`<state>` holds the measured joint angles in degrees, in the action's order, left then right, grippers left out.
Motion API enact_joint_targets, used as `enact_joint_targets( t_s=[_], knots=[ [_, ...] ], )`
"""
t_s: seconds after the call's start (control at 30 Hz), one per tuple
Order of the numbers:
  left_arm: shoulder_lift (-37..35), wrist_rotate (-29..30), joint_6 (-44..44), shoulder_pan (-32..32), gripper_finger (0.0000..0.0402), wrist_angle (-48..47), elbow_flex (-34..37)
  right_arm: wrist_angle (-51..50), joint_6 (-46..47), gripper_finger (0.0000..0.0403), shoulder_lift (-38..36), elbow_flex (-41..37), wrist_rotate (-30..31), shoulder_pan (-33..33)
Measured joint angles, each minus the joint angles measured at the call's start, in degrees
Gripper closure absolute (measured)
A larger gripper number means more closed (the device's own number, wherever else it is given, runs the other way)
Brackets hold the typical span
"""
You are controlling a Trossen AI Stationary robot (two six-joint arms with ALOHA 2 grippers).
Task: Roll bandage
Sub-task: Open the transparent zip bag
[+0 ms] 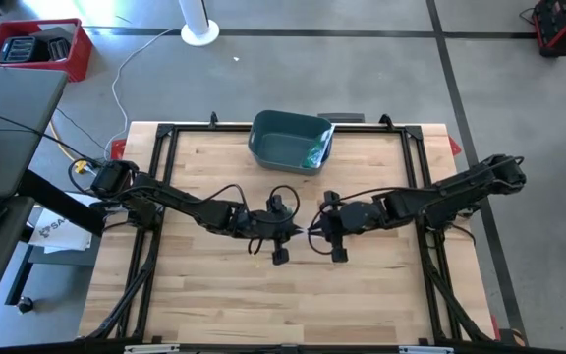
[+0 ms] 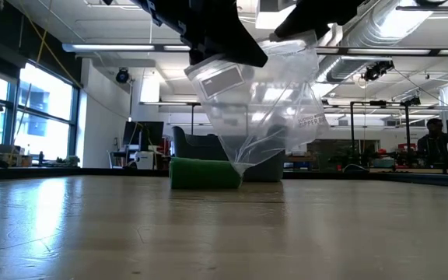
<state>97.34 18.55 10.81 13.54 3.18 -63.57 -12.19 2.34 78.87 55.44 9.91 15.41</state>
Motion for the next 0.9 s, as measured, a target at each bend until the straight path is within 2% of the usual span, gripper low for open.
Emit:
enact_joint_targets(
  t_s=[0.13, 0.37, 0.47, 0.63, 0.8, 0.9],
  knots=[
    [0.00, 0.02, 0.02, -0.02, 0.0401, 0.18, 0.00, -0.27, -2.30, 0.0355, -1.15, 0.00, 0.17, -0.14],
    [0.00, 0.00, 0.03, 0.00, 0.0401, 0.17, 0.00, -4.70, -2.39, 0.0283, -6.14, 0.00, 0.15, -0.12],
    [0.00, 0.04, 0.04, -0.02, 0.0401, 0.19, 0.00, -6.22, -2.37, 0.0274, -5.69, 0.00, 0.15, 0.12],
    [0.00, 0.03, 0.07, 0.00, 0.0401, 0.42, 0.00, -5.86, -2.57, 0.0305, -3.28, 0.00, 1.15, 0.37],
    [-0.01, 0.75, 0.49, 0.00, 0.0401, 1.52, 0.00, -5.27, -2.61, 0.0385, -1.90, 0.00, 2.16, 0.51],
    [-0.02, 2.22, 0.21, -0.02, 0.0392, 2.03, 0.00, -4.82, -2.51, 0.0393, -2.18, 0.00, 5.09, 0.97]
  ],
)
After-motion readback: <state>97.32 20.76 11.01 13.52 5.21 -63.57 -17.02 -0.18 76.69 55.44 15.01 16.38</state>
